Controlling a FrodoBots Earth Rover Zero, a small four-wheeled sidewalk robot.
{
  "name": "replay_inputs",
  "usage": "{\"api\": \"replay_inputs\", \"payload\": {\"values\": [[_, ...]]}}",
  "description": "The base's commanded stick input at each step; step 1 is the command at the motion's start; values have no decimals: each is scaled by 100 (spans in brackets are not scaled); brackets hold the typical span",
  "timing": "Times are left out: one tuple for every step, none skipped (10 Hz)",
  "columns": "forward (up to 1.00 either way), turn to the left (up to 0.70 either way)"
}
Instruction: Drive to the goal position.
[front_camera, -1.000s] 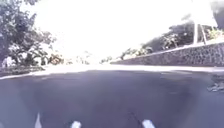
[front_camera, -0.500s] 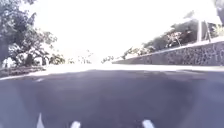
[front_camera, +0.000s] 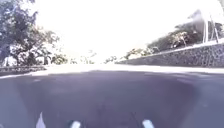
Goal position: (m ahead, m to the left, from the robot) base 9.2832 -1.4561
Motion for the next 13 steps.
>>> {"api": "replay_inputs", "payload": {"values": [[70,0],[70,0],[70,0],[70,0],[70,0],[70,0],[70,0],[70,0],[70,0],[70,0],[70,0],[70,0],[70,0]]}}
